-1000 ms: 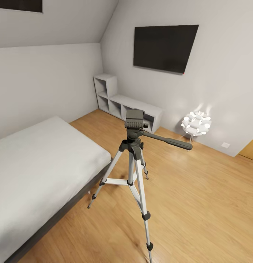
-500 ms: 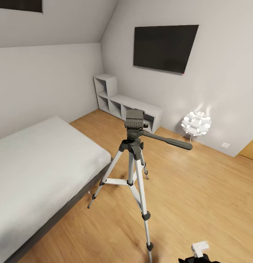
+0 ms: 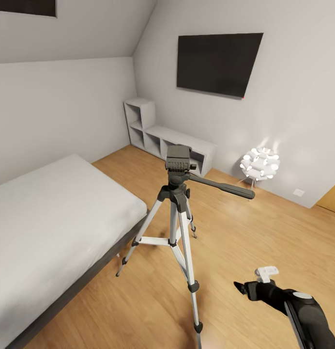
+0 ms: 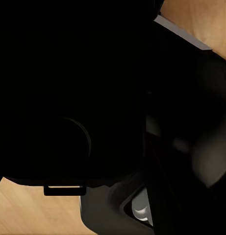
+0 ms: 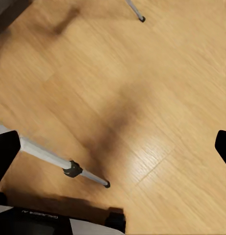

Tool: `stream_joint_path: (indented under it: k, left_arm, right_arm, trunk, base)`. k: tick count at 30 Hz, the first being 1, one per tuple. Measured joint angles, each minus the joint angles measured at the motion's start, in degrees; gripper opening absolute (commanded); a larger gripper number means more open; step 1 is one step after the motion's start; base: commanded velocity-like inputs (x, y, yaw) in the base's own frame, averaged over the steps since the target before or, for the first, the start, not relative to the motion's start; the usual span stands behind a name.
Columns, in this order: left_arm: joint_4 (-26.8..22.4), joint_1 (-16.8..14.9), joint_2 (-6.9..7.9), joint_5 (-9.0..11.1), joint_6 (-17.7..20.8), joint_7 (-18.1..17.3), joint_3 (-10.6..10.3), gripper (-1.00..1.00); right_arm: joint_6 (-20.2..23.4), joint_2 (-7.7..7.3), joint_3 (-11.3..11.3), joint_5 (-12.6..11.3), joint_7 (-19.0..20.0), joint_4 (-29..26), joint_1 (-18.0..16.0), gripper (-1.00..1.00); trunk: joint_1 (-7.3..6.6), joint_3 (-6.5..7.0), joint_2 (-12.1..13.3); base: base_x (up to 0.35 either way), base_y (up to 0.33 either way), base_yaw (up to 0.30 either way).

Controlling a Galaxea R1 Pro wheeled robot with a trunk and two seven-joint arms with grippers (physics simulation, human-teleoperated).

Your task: Attach the digital camera to the camera tripod in the bedroom.

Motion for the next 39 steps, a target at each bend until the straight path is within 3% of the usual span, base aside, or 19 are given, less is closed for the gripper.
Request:
stream_joint_path:
  k: [1, 6, 8, 13, 19, 22, 25, 31, 39]
  left_arm:
    - [0.0, 0.0, -0.03, 0.0, 0.0, 0.0, 0.0, -1.0]
    - [0.0, 0.0, -0.05, 0.0, 0.1, 0.0, 0.0, -1.0]
    - [0.0, 0.0, -0.06, 0.0, 0.1, 0.0, 0.0, -1.0]
    - [0.0, 0.0, -0.06, 0.0, 0.1, 0.0, 0.0, -1.0]
    - [0.0, 0.0, -0.06, 0.0, 0.1, 0.0, 0.0, -1.0]
    - [0.0, 0.0, -0.06, 0.0, 0.1, 0.0, 0.0, -1.0]
    - [0.0, 0.0, -0.02, 0.0, 0.1, 0.0, 0.0, -1.0]
    - [0.0, 0.0, 0.02, 0.1, 0.1, 0.0, 0.0, -1.0]
    - [0.0, 0.0, 0.03, 0.0, 0.1, 0.0, 0.0, -1.0]
  right_arm:
    - [2.0, -0.05, 0.1, -0.9, 1.7, -3.5, 0.0, 1.0]
    - [4.0, -0.11, 0.5, -1.4, 7.4, -6.8, 0.3, 1.0]
    - [5.7, -0.07, 1.2, -1.5, 14.2, -7.8, 0.4, 1.0]
    - [5.8, 0.03, 4.0, -1.4, 17.9, -8.1, 0.4, 1.0]
    - [5.6, 0.93, 8.7, -1.3, 18.6, -8.3, 0.3, 1.0]
    - [5.2, 4.68, 10.4, -1.2, 16.3, -8.5, 0.3, 1.0]
    - [4.1, 6.7, 10.8, -1.0, 14.9, -8.8, 0.3, 1.0]
    - [1.0, 7.46, 11.1, -1.0, 14.3, -9.1, 0.4, 1.0]
    - [0.4, 7.67, 11.1, -1.0, 14.2, -9.1, 0.3, 1.0]
  trunk:
    - [0.0, 0.0, 0.0]
    - [0.0, 0.0, 0.0]
    - [0.0, 0.0, 0.0]
    - [0.0, 0.0, 0.0]
    - [0.0, 0.0, 0.0]
    - [0.0, 0.0, 0.0]
    - [0.0, 0.0, 0.0]
    - [0.0, 0.0, 0.0]
    - [0.0, 0.0, 0.0]
  base:
    - [0.0, 0.0, 0.0]
    - [0.0, 0.0, 0.0]
    - [0.0, 0.0, 0.0]
    - [0.0, 0.0, 0.0]
    - [0.0, 0.0, 0.0]
    - [0.0, 0.0, 0.0]
    - [0.0, 0.0, 0.0]
    - [0.0, 0.0, 0.0]
    - [0.0, 0.0, 0.0]
